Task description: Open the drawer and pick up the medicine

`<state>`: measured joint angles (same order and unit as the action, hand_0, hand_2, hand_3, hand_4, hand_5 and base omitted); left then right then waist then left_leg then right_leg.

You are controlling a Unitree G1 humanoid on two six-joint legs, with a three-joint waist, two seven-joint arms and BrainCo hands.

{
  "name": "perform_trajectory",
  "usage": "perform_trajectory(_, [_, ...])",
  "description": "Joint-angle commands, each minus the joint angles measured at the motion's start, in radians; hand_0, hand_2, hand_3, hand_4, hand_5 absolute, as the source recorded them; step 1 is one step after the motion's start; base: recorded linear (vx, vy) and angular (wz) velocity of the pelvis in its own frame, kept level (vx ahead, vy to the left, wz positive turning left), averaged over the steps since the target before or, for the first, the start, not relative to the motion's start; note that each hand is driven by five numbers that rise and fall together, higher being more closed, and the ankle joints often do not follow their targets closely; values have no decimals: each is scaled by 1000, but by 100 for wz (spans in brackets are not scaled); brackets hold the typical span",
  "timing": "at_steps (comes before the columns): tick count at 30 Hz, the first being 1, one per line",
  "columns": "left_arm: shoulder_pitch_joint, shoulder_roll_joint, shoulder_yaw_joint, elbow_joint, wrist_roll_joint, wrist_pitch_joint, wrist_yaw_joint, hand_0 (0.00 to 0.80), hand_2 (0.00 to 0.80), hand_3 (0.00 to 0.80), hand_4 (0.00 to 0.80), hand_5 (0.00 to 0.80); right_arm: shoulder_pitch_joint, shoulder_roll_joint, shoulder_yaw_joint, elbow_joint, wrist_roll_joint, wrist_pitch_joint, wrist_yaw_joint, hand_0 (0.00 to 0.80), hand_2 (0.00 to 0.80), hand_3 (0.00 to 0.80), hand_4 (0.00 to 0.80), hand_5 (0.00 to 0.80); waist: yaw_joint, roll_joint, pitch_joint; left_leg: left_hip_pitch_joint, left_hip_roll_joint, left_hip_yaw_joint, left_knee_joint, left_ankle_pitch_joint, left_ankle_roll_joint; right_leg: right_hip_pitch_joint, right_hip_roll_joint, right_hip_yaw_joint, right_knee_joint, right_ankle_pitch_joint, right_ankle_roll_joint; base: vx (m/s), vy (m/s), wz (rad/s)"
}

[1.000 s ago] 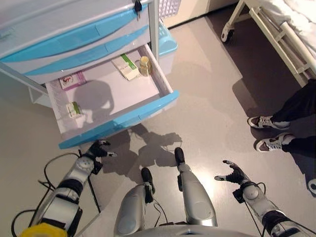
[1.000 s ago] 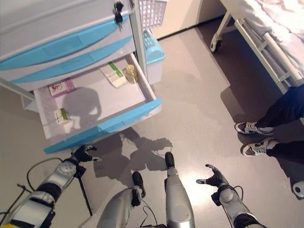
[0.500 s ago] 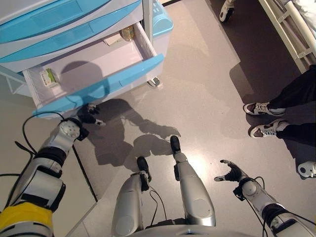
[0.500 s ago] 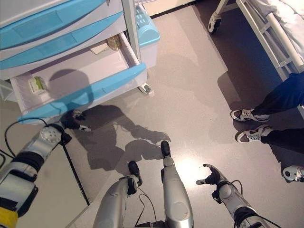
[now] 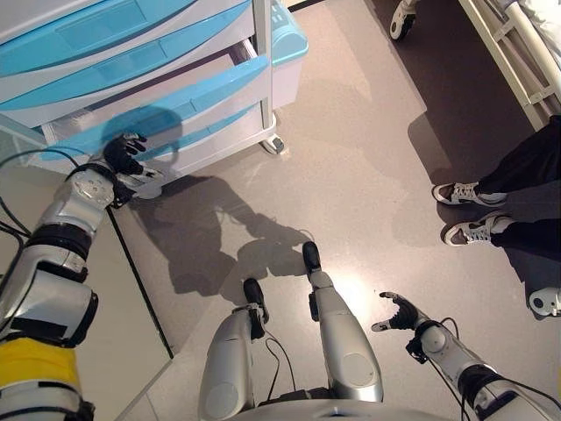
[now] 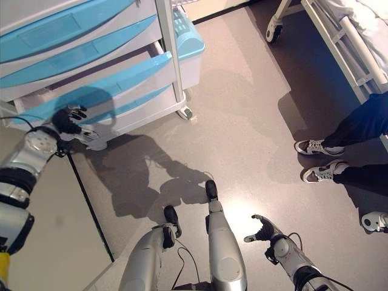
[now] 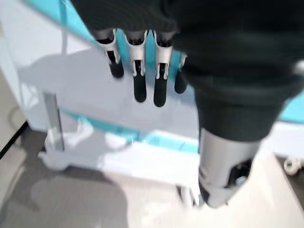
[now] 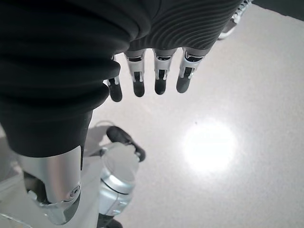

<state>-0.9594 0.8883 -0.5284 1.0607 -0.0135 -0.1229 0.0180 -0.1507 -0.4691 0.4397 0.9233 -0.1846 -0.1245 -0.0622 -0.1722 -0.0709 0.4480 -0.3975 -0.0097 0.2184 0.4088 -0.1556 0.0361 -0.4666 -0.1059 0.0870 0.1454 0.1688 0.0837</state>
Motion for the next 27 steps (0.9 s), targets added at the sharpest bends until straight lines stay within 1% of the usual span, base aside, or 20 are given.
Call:
perform_trajectory(1, [-77, 77, 28, -7, -10, -25, 90, 0, 0, 0, 0, 0, 50, -20, 2, 14, 17, -9, -13, 0, 0, 0, 0, 0, 14, 38, -60, -4, -31, -36, -96, 66, -42, -35, -5, -19, 104, -95, 64, 0, 0, 0])
perform_trajectory(3, [-113, 92, 4, -10, 4, -28, 105, 0, 0, 0, 0, 0, 54, -17, 3, 17, 22, -10, -12, 0, 0, 0, 0, 0, 14, 37, -62, -5, -32, -38, -97, 66, -42, -36, -5, -21, 104, -96, 64, -3, -25, 4])
perform_trajectory(9, [-180, 112, -8, 8, -13, -30, 140, 0, 0, 0, 0, 0, 62, -7, 14, 30, 31, -12, -11, 0, 0, 0, 0, 0, 12, 36, -67, -14, -29, -39, -89, 65, -44, -42, -4, -21, 104, -96, 63, -1, -12, 3])
perform_trajectory(12, [-200, 119, 3, 32, -27, -28, 157, 0, 0, 0, 0, 0, 68, -6, 16, 31, 34, -13, -10, 0, 0, 0, 0, 0, 9, 33, -69, -19, -26, -36, -88, 65, -45, -46, -1, -21, 101, -93, 63, 0, 0, 0])
perform_trajectory(13, [-216, 123, -10, 37, -14, -26, 162, 0, 0, 0, 0, 0, 70, -4, 18, 31, 36, -12, -11, 0, 0, 0, 0, 0, 8, 31, -71, -22, -24, -36, -87, 66, -46, -48, 0, -20, 99, -92, 63, 0, 0, 0])
perform_trajectory(17, [-264, 115, -35, 65, -9, -21, 173, 0, 0, 0, 0, 0, 73, -2, 25, 44, 43, -14, -11, 0, 0, 0, 0, 0, 4, 27, -74, -30, -22, -38, -91, 71, -48, -50, 0, -24, 90, -86, 63, -3, -3, 1])
perform_trajectory(18, [-284, 111, -53, 76, -6, -19, 170, 0, 0, 0, 0, 0, 72, -3, 27, 46, 48, -14, -10, 0, 0, 0, 0, 0, 2, 26, -74, -33, -23, -40, -94, 73, -48, -51, 0, -28, 85, -84, 63, 0, 0, 0])
perform_trajectory(22, [-322, 96, -84, 101, -7, -10, 156, 0, 0, 0, 0, 0, 70, -3, 36, 45, 59, -11, -6, 0, 0, 0, 0, 0, -2, 20, -73, -43, -21, -39, -94, 77, -48, -56, 2, -28, 75, -76, 63, 0, 0, 0])
perform_trajectory(24, [-322, 91, -86, 101, -8, -14, 154, 0, 0, 0, 0, 0, 69, 0, 40, 51, 61, -11, -6, 0, 0, 0, 0, 0, -2, 19, -74, -42, -19, -38, -98, 79, -48, -55, 4, -29, 68, -72, 65, 0, 0, 0])
perform_trajectory(27, [-300, 88, -70, 78, -16, -20, 158, 0, 0, 0, 0, 0, 69, 3, 42, 56, 59, -12, -7, 0, 0, 0, 0, 0, 3, 17, -75, -41, -17, -37, -102, 81, -47, -55, 6, -27, 66, -71, 65, 0, 0, 0])
